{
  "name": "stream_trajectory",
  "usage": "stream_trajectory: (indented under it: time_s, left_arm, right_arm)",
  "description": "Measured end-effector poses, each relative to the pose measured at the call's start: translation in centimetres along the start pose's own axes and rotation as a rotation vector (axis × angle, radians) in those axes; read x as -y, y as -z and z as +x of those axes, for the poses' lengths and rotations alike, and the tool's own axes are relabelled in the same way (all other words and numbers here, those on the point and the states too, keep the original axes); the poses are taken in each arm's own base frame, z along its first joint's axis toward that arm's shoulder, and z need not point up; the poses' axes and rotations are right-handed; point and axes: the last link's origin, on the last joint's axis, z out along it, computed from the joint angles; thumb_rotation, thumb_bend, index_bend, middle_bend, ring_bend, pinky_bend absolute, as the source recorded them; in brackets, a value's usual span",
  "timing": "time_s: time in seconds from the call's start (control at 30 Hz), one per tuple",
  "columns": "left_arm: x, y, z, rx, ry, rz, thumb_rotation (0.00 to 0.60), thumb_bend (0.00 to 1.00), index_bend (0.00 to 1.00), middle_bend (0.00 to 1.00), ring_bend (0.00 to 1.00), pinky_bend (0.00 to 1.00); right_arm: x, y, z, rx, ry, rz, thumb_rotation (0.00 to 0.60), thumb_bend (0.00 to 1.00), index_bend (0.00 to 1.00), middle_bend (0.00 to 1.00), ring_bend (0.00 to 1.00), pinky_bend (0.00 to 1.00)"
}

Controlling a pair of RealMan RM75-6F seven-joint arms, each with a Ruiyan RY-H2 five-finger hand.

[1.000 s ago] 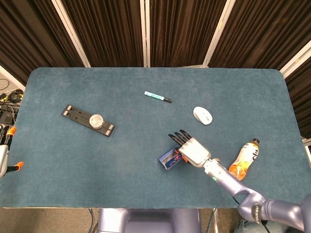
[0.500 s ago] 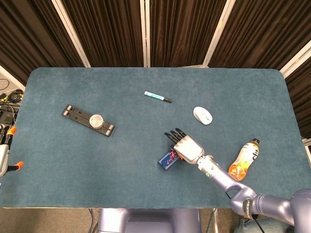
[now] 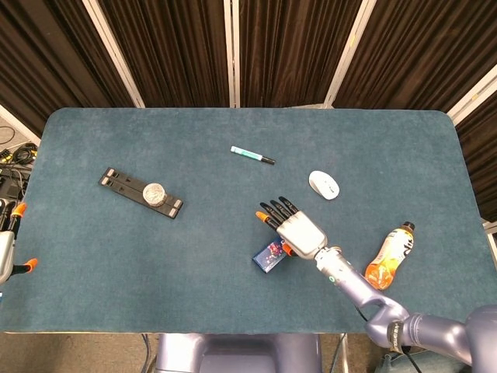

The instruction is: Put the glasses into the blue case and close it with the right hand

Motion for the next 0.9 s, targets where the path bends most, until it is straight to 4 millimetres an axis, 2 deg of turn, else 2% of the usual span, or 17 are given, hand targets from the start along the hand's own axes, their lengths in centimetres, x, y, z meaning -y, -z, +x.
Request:
stream_trajectory:
  time_s: [0.17, 0.33, 0.63, 0.7, 0.8, 0.9]
  left_arm:
    - [-0.1, 0.0, 0.0, -0.001, -0.001, -0.002, 0.6, 0.0, 0.0, 0.0, 0.0, 0.0]
    - [-0.1, 0.2, 0.1, -0.003, -0.003, -0.005, 0.6, 0.0, 0.0, 0.0, 0.0, 0.0]
    - [0.0, 0.0, 0.0, 0.003, -0.005, -0.004, 0.6, 0.0, 0.0, 0.0, 0.0, 0.0]
    - [0.0, 0.0, 0.0, 0.002, -0.003, -0.002, 0.6, 0.0, 0.0, 0.0, 0.0, 0.0]
    - [0.1, -0.1, 0.0, 0.002, -0.002, -0.001, 0.6, 0.0, 0.0, 0.0, 0.0, 0.0]
    - [0.1, -0.1, 0.0, 0.005, -0.002, -0.001, 0.6, 0.0, 0.0, 0.0, 0.0, 0.0]
  right_arm:
    - [-1.0, 1.2, 0.4, 0.089, 0.02, 0.015, 0.6, 0.19, 0.02, 0.0, 0.0, 0.0]
    - [-0.9, 1.8, -0.6, 0.214, 0.042, 0.051, 0.6, 0.2, 0.0, 0.0, 0.0, 0.0]
    - [-0.3, 0.7, -2.2, 0.234, 0.069, 0.088, 0.6, 0.2, 0.01, 0.0, 0.0, 0.0]
    - [-0.3, 0.4, -2.5, 0.229, 0.065, 0.089, 0.6, 0.21, 0.05, 0.01, 0.0, 0.0]
    - [-0.3, -0.1, -2.7, 0.216, 0.057, 0.091, 0.6, 0.23, 0.15, 0.12, 0.0, 0.0]
    - [-0.3, -0.3, -2.8, 0.197, 0.051, 0.096, 0.6, 0.25, 0.34, 0.25, 0.05, 0.0]
